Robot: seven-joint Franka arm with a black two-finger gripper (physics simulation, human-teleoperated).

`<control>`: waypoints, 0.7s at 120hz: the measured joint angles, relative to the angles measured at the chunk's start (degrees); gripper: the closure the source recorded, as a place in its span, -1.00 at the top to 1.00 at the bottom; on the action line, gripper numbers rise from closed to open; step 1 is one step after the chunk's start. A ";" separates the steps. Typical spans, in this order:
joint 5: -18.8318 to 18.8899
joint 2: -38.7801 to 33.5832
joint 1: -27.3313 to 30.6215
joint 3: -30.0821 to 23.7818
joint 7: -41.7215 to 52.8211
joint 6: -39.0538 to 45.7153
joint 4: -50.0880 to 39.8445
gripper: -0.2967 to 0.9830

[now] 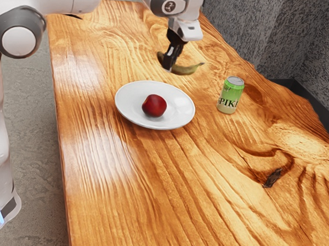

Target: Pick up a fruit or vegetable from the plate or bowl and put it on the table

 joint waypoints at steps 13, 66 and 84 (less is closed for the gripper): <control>-1.77 -0.01 -1.41 -7.71 -3.10 -1.16 1.61 -0.25; -4.55 7.85 -4.89 -26.39 -17.01 5.80 1.56 0.05; -4.45 8.43 -4.91 -26.88 -19.79 7.99 1.57 0.37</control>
